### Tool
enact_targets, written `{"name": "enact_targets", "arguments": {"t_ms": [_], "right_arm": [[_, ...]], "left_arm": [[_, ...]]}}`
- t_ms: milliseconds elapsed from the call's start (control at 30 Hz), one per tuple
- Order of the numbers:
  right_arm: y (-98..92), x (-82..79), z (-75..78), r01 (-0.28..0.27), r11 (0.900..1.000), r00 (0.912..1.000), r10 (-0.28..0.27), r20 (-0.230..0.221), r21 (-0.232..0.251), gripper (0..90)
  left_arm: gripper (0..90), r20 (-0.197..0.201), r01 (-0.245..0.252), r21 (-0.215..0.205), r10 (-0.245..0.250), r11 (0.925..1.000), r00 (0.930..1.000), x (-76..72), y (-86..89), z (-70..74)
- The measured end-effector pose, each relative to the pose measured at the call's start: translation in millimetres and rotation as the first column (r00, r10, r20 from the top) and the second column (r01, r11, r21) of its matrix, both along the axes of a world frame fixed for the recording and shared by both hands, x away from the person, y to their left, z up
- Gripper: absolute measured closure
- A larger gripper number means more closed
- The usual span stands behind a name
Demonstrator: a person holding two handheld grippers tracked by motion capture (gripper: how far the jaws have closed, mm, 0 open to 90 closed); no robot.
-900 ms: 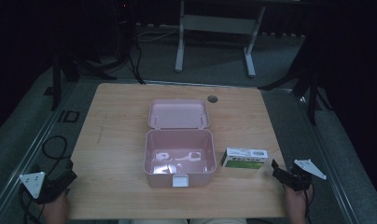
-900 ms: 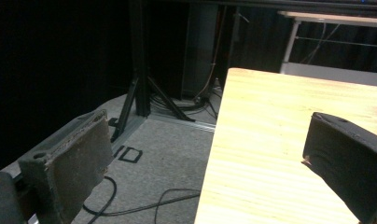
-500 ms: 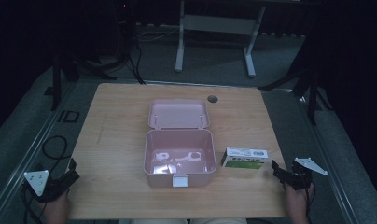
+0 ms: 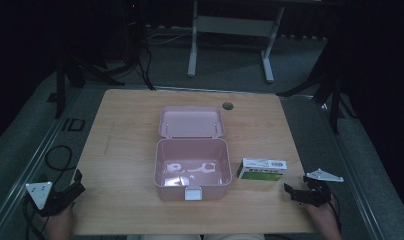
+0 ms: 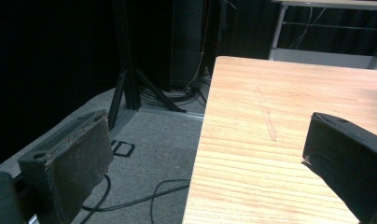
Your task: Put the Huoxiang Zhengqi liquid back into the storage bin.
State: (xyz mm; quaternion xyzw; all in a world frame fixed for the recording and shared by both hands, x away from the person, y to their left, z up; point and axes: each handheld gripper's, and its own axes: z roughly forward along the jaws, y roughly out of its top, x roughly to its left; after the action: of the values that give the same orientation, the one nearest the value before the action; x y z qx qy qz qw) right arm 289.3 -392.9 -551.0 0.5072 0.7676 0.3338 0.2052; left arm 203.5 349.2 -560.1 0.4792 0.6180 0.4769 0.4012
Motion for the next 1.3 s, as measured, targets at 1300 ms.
{"name": "enact_targets", "arguments": {"t_ms": [1300], "right_arm": [[67.2,0.3,44.2,-0.723,0.631,0.6744,0.554,-0.488,-0.282,16.7]], "left_arm": [[1.5,-0.016,0.040,0.005,-0.039,0.9992,0.9991,1.9,0.2,0.2]]}}
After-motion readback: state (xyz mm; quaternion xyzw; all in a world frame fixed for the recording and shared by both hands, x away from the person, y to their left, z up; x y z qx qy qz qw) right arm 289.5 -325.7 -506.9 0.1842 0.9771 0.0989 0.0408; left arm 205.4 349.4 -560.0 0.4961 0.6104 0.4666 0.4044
